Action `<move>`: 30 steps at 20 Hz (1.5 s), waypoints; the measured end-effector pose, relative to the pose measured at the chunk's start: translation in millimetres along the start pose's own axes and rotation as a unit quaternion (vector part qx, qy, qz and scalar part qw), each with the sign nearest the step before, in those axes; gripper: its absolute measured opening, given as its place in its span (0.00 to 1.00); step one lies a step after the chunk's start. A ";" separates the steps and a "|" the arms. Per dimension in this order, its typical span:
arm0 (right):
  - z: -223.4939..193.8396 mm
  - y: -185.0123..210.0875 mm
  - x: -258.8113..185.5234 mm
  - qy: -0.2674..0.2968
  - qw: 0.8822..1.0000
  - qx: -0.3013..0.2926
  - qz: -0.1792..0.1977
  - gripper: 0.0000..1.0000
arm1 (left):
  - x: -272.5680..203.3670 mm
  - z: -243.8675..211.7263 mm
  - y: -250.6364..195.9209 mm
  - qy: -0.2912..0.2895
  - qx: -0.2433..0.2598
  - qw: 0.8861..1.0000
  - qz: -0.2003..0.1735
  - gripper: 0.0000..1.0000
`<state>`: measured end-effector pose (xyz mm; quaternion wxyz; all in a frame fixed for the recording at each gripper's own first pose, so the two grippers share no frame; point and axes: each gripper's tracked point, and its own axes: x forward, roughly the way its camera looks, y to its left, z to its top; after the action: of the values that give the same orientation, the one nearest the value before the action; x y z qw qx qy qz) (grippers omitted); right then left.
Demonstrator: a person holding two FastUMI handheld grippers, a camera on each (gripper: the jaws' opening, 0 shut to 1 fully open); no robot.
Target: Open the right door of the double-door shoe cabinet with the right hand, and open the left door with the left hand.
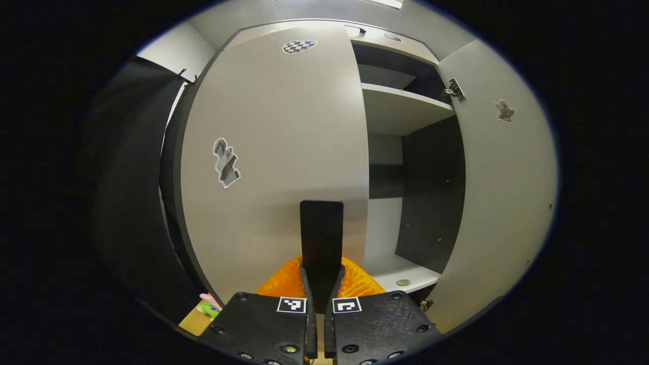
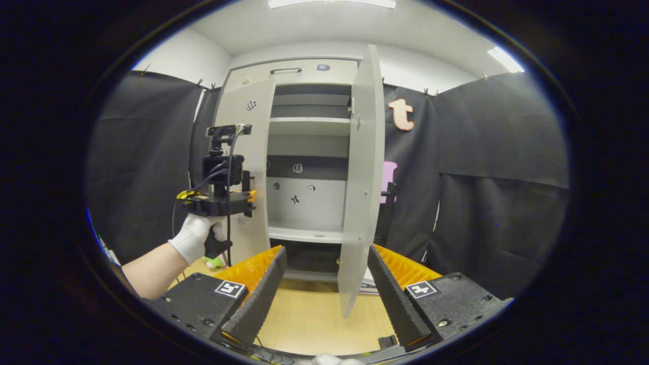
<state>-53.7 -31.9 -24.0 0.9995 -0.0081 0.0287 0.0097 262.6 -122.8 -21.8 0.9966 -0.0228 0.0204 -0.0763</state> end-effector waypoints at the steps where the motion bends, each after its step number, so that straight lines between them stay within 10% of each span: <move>1: -1.9 2.3 -1.3 0.002 1.000 0.001 0.004 1.00 | -8.9 0.1 3.4 -0.001 0.003 1.000 -0.001 0.05; 30: -20.6 78.7 4.7 0.009 0.995 0.022 0.093 1.00 | -145.0 -12.5 166.1 -0.014 0.021 0.999 0.044 0.00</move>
<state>-51.8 46.5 -46.1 0.9939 0.0162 0.0384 0.1018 144.0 62.9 -36.9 0.9995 -0.0023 0.0060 -0.0319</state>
